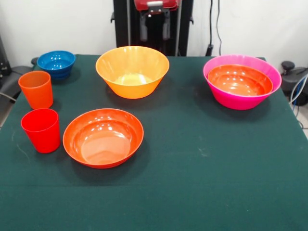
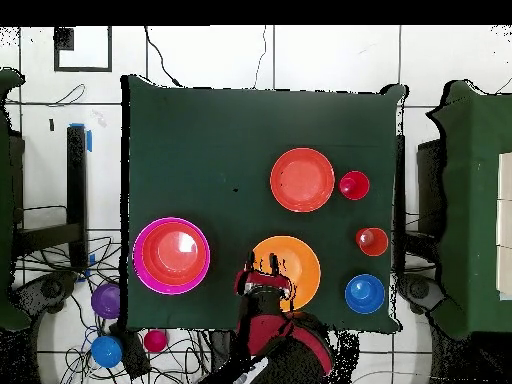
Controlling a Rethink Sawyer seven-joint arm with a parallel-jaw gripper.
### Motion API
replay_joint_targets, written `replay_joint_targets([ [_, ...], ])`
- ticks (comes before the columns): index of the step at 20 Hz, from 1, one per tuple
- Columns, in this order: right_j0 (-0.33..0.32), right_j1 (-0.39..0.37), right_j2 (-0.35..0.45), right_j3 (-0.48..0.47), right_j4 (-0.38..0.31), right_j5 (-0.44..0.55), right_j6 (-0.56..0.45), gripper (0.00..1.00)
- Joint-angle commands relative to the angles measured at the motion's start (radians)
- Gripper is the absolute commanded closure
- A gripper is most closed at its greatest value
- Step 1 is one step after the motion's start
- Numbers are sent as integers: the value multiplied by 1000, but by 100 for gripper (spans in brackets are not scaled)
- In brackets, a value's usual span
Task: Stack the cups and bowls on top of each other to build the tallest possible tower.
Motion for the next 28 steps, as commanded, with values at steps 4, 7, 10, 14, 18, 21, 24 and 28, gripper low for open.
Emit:
replay_joint_targets([
  [4, 26, 257, -13, -116, 186, -89, -409, 0],
  [7, 32, 292, -27, -129, 217, -107, -415, 0],
  [10, 39, 319, -37, -142, 241, -119, -411, 0],
  [14, 40, 349, -51, -170, 259, -126, -403, 0],
  [18, 34, 379, -60, -196, 276, -143, -390, 0],
  [21, 34, 385, -63, -200, 278, -151, -368, 0],
  [24, 39, 373, -60, -198, 252, -139, -330, 0],
  [28, 67, 311, -70, -170, 170, -84, -261, 0],
])
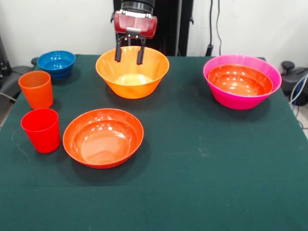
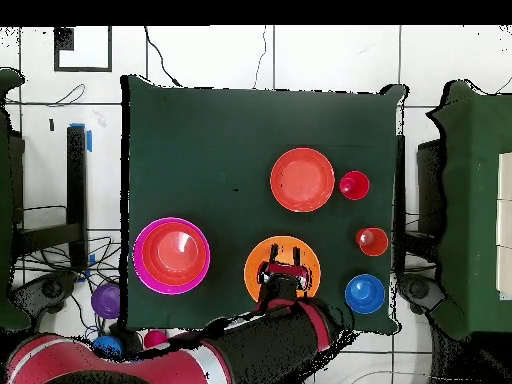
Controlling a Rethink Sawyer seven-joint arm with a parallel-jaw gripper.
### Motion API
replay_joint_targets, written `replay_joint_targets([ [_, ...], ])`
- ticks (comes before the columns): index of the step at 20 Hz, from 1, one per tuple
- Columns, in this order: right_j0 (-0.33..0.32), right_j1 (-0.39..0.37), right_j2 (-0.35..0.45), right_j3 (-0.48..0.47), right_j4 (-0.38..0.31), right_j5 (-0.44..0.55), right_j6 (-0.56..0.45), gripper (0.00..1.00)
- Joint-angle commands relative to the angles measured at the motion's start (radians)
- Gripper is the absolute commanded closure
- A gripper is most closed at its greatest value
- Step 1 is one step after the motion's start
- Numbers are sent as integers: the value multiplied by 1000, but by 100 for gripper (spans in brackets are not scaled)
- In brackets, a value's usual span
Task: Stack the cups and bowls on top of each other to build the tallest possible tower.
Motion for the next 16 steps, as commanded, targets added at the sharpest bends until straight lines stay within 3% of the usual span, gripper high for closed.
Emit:
replay_joint_targets([
  [1, 42, -40, 70, -62, -63, 43, -84, 0],
  [11, 86, -119, 118, -33, -118, 124, 9, 0],
  [16, 86, -107, 138, -23, -70, 103, -5, 0],
])
